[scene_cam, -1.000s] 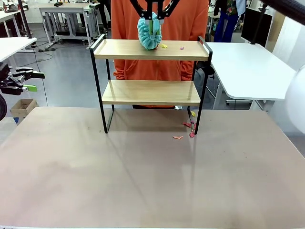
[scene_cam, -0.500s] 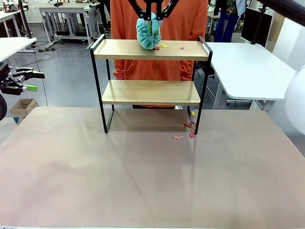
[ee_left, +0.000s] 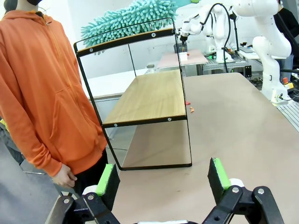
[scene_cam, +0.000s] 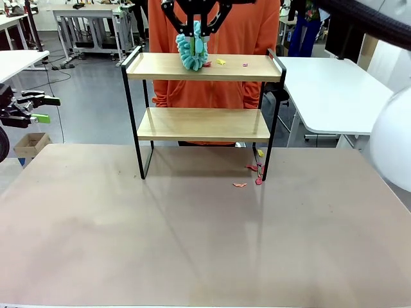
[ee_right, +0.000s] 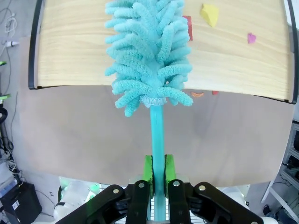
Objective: Clean the shelf.
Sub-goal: Clean the specific section of the Shelf indicated by the human with the Duster.
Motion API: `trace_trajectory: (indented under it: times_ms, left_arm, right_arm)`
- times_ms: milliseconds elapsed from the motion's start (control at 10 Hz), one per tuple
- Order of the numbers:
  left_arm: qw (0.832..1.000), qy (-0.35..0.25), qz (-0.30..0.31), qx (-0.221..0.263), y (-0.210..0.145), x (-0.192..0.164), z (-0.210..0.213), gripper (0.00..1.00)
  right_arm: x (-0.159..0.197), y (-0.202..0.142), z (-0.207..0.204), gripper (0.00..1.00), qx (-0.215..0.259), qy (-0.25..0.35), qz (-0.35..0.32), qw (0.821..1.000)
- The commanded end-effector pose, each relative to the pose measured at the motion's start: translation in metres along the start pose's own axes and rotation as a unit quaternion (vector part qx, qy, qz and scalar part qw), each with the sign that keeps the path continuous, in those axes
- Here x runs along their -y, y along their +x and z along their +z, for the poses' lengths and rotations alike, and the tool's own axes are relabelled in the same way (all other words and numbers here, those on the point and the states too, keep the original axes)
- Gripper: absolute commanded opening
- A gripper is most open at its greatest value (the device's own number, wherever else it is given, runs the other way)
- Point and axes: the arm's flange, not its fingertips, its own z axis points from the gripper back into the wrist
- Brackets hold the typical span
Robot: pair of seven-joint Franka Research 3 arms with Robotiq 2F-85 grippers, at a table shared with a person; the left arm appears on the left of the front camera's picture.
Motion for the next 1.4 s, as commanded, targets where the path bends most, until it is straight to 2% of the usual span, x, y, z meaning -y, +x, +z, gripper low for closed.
trace_trajectory:
  times_ms: [0,400,1100,1300]
  left_arm:
    - [1.0,0.0,-0.002,0.002,0.003,0.002,0.001,1.0]
    - [1.0,0.0,-0.002,0.002,0.003,0.002,0.001,1.0]
    - [1.0,0.0,-0.002,0.002,0.003,0.002,0.001,1.0]
    - [1.0,0.0,-0.002,0.002,0.003,0.002,0.001,1.0]
  right_arm:
    - [0.047,-0.059,-0.037,0.13,0.016,-0.003,-0.003,1.0]
    - [0.096,-0.076,-0.055,0.13,-0.023,-0.008,-0.01,1.0]
    - [0.154,-0.125,-0.087,0.13,-0.022,-0.016,-0.006,1.0]
    - [0.161,-0.132,-0.094,0.13,-0.038,-0.009,0.004,0.999]
